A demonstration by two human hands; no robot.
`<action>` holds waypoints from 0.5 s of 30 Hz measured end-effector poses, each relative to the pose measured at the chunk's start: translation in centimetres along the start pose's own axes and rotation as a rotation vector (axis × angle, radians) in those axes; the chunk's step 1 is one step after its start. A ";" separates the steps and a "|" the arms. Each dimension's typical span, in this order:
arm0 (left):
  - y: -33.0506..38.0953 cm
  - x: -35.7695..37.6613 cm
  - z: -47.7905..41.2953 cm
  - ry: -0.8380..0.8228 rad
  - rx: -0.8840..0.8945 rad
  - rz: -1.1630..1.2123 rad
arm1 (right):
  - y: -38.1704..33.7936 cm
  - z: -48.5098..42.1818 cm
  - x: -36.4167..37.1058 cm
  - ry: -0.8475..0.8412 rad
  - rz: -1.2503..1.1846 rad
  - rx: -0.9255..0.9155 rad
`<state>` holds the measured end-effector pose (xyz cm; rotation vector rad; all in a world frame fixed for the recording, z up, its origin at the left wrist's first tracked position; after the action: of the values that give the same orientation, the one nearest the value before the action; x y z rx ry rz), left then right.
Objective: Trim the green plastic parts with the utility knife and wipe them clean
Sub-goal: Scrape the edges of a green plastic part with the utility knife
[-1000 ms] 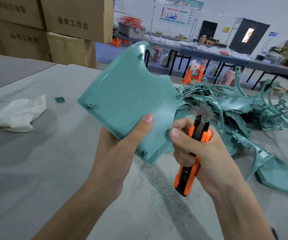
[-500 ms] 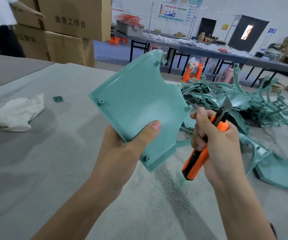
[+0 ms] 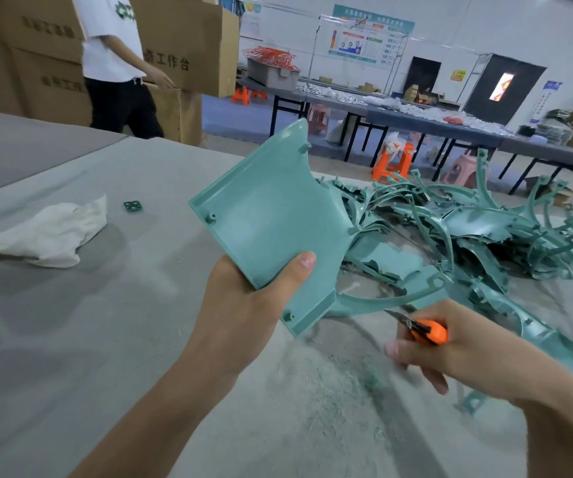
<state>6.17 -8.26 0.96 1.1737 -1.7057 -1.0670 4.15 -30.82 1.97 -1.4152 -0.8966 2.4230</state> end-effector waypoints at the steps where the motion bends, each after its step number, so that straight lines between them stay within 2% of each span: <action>1: -0.1 0.0 0.0 0.005 -0.008 -0.021 | 0.0 0.0 0.0 0.001 0.021 0.024; 7: 0.1 -0.2 -0.1 0.027 -0.039 -0.155 | 0.3 -0.5 0.3 -0.025 0.107 0.122; 11: -0.1 -0.3 -0.1 0.039 -0.069 -0.178 | -0.2 -0.4 -0.2 0.082 0.026 0.020; 13: -0.3 -0.4 -0.1 0.054 -0.076 -0.243 | -0.7 -0.4 -0.5 0.192 -0.106 -0.056; 15: -0.4 -0.6 0.0 0.107 -0.038 -0.387 | -1.3 -0.3 -0.8 0.381 -0.223 -0.175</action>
<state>6.43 -7.78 0.55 1.5480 -1.4012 -1.2331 4.63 -30.04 3.26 -1.6604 -1.1168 1.8668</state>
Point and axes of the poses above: each hand's wrist, its own z-axis away from the middle knuckle, its own x-axis out of the palm, y = z × x, the point moved 4 cm from there along -z, towards the middle knuckle, and after that the axes turned 12 degrees about -y, right-handed, at the moved point
